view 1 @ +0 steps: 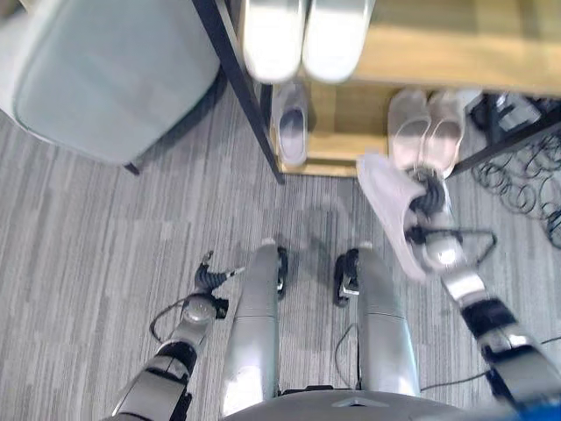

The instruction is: Arrange the slippers neatly on the shoe rack.

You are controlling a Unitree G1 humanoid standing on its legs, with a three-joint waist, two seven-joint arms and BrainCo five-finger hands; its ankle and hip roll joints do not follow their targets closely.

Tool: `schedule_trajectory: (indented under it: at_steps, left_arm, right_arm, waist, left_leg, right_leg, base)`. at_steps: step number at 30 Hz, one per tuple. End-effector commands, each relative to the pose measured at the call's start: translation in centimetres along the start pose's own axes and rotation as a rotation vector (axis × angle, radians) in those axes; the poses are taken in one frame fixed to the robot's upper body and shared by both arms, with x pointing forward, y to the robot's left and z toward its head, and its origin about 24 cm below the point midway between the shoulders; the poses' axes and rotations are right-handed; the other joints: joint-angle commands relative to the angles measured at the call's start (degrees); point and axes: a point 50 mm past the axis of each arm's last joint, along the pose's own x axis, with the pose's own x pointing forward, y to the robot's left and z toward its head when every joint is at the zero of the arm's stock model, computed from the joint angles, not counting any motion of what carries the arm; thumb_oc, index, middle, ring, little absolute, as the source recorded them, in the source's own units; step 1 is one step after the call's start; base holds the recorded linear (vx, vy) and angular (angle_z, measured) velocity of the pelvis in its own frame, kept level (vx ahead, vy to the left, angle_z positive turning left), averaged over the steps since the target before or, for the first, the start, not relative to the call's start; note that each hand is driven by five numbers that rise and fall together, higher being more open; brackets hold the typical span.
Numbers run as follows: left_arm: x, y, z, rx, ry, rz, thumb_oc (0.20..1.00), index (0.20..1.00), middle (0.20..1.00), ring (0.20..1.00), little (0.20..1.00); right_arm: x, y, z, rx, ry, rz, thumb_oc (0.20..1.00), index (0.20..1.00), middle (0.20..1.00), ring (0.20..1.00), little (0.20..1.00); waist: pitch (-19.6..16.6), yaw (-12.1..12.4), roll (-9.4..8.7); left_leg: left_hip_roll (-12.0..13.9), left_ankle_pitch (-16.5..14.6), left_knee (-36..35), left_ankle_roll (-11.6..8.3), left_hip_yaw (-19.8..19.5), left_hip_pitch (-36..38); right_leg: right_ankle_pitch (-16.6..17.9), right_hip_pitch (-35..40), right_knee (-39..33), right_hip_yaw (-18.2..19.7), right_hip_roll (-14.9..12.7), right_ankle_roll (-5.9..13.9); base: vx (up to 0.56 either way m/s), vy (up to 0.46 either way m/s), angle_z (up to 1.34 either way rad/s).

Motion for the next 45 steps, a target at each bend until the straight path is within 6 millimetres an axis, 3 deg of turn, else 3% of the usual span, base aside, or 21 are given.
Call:
schedule_trajectory:
  at_steps: [1,4,6,9,10,11,12,16,19,23,25,29,31,39,44,45]
  left_arm:
    - [-1.2,-0.7,-0.9,0.001,-0.020,0.025,1.000,1.000,1.000,1.000,1.000]
    - [-0.9,-0.4,1.6,-0.104,-0.121,0.078,1.000,1.000,1.000,1.000,1.000]
    - [-1.0,0.3,2.1,-0.147,-0.147,0.135,1.000,1.000,1.000,1.000,1.000]
    - [-1.3,2.0,2.6,-0.161,-0.205,0.241,1.000,1.000,1.000,1.000,1.000]
    - [-1.6,4.7,2.6,-0.123,-0.258,0.398,1.000,1.000,1.000,1.000,1.000]
    - [-1.6,4.7,2.7,-0.125,-0.259,0.399,1.000,1.000,1.000,1.000,1.000]
    - [-2.0,6.8,2.4,-0.155,-0.264,0.525,1.000,1.000,1.000,1.000,1.000]
    - [-1.7,10.4,2.3,-0.264,-0.239,0.698,1.000,1.000,1.000,1.000,1.000]
    - [-2.0,8.9,2.3,-0.276,-0.249,0.628,1.000,1.000,1.000,1.000,1.000]
    - [-2.2,7.4,1.9,-0.286,-0.240,0.549,1.000,1.000,1.000,1.000,1.000]
    - [-2.3,7.2,2.6,-0.328,-0.274,0.486,1.000,1.000,1.000,1.000,1.000]
    - [-2.7,6.8,3.1,-0.335,-0.312,0.415,1.000,1.000,1.000,1.000,1.000]
    - [-3.4,6.2,2.5,-0.298,-0.309,0.355,1.000,1.000,1.000,1.000,1.000]
    - [-4.6,5.0,-0.6,-0.194,-0.224,0.267,1.000,1.000,1.000,1.000,1.000]
    - [-4.6,4.5,-1.6,-0.219,-0.171,0.253,1.000,1.000,1.000,1.000,1.000]
    - [-4.5,4.5,-1.4,-0.214,-0.183,0.245,1.000,1.000,1.000,1.000,1.000]
  right_arm:
    - [0.6,-0.9,2.3,0.011,-0.124,-0.062,0.200,0.200,0.200,0.200,0.200]
    - [5.0,-3.0,7.2,-0.029,-0.277,-0.200,0.200,0.200,0.200,0.200,0.200]
    - [6.9,-4.7,9.0,-0.061,-0.310,-0.296,0.200,0.200,0.200,0.200,0.200]
    - [8.2,-6.8,9.6,-0.092,-0.309,-0.391,0.200,0.200,0.200,0.200,0.200]
    - [9.7,-9.4,11.1,-0.143,-0.342,-0.484,0.200,0.200,0.200,0.200,0.200]
    - [9.8,-9.4,11.1,-0.142,-0.343,-0.485,0.200,0.200,0.200,0.200,0.200]
    - [10.4,-10.4,11.3,-0.182,-0.330,-0.509,0.200,0.200,0.200,0.200,0.200]
    - [11.6,-11.0,10.9,-0.197,-0.253,-0.509,0.200,0.200,0.200,0.200,0.200]
    - [12.5,-10.5,12.6,-0.196,-0.267,-0.500,0.200,0.200,0.200,0.200,0.200]
    - [13.1,-10.0,12.7,-0.206,-0.220,-0.480,0.200,0.200,0.200,0.200,0.200]
    - [13.9,-10.9,12.8,-0.090,-0.133,-0.522,0.200,0.200,0.200,0.200,0.200]
    - [14.2,-12.8,12.4,-0.082,-0.077,-0.555,0.200,0.200,0.200,0.200,0.200]
    - [14.0,-13.7,11.2,-0.071,-0.032,-0.582,0.200,0.200,0.200,0.200,0.200]
    - [13.5,-16.0,9.5,-0.123,0.025,-0.649,0.200,0.200,0.200,0.200,0.200]
    - [13.7,-16.1,10.6,-0.170,-0.016,-0.646,0.200,0.200,0.200,0.200,0.200]
    - [13.7,-16.0,10.6,-0.162,-0.019,-0.645,0.448,0.448,0.448,0.448,0.448]
  waist:
    - [-5.2,1.9,2.04]
    - [-5.4,3.3,3.24]
    - [-4.7,3.8,3.64]
    - [-3.8,4.5,4.01]
    - [-1.5,5.4,3.76]
    - [-1.3,5.3,3.70]
    - [1.3,5.7,3.51]
    - [5.3,6.4,3.76]
    - [6.4,7.1,4.33]
    - [6.5,7.8,4.55]
    - [6.5,9.1,5.12]
    - [6.5,10.3,5.22]
    - [6.5,10.7,5.60]
    - [6.5,12.3,6.46]
    - [6.5,12.4,6.42]
    - [6.5,12.4,6.39]
  left_leg:
    - [0.0,-6.6,3.4,3.15,-0.4,0.5]
    - [-1.2,-10.0,15.9,3.17,-0.2,-9.4]
    - [-1.7,-12.3,23.9,2.90,-0.3,-14.4]
    - [-2.4,-14.0,30.2,2.38,-0.8,-18.2]
    - [-2.4,-16.1,35.8,1.78,-1.0,-19.1]
    - [-2.4,-16.1,36.0,1.81,-0.9,-19.1]
    - [-2.3,-17.7,40.3,1.77,-0.9,-19.2]
    - [-2.3,-19.9,47.5,2.01,-1.4,-19.2]
    - [-2.2,-20.8,50.1,2.54,-1.6,-19.2]
    - [-2.3,-21.3,51.3,2.55,-1.7,-19.2]
    - [-2.5,-21.7,51.4,2.44,-1.6,-19.2]
    - [-2.9,-21.6,50.1,2.25,-1.5,-19.2]
    - [-2.8,-21.5,49.3,2.36,-1.0,-19.2]
    - [-3.1,-21.9,48.3,2.53,-0.5,-19.2]
    - [-3.6,-21.9,47.4,2.41,-0.3,-19.2]
    - [-3.5,-22.1,47.8,2.33,-0.2,-19.2]
  right_leg:
    - [3.3,0.0,-4.9,5.4,1.0,2.07]
    - [0.1,-10.2,8.8,6.0,0.6,1.81]
    - [-1.8,-15.1,17.0,6.4,0.6,1.66]
    - [-3.4,-18.6,24.0,7.4,0.1,1.62]
    - [-4.4,-20.2,30.8,9.1,0.3,1.53]
    - [-4.5,-20.2,31.0,9.3,0.3,1.55]
    - [-5.6,-20.4,35.7,10.3,0.3,1.30]
    - [-6.9,-20.5,43.5,11.7,0.9,1.10]
    - [-7.2,-20.8,45.4,11.9,1.4,1.00]
    - [-7.4,-20.8,46.3,12.0,1.4,1.06]
    - [-7.7,-20.8,46.7,12.2,0.9,0.91]
    - [-7.3,-20.4,46.0,12.7,0.3,0.96]
    - [-7.2,-20.3,45.1,13.0,-0.1,0.80]
    - [-6.9,-20.0,44.3,13.2,-1.2,0.69]
    - [-7.0,-19.8,44.0,13.7,-1.7,0.27]
    - [-7.2,-19.8,44.4,13.7,-1.8,0.14]
  base:
    - [0.07,-0.013,0.06]
    - [0.17,-0.028,0.14]
    - [0.19,-0.057,0.24]
    - [0.14,-0.048,0.15]
    - [0.10,-0.048,0.30]
    - [0.08,-0.052,0.30]
    - [0.02,-0.039,0.19]
    - [0.01,-0.038,0.01]
    - [0.00,0.009,-0.01]
    - [0.01,0.028,-0.05]
    - [0.01,0.055,-0.06]
    - [0.02,0.024,0.07]
    - [0.01,0.042,0.11]
    - [0.01,0.023,0.04]
    - [0.02,0.013,0.02]
    - [0.04,0.019,0.01]
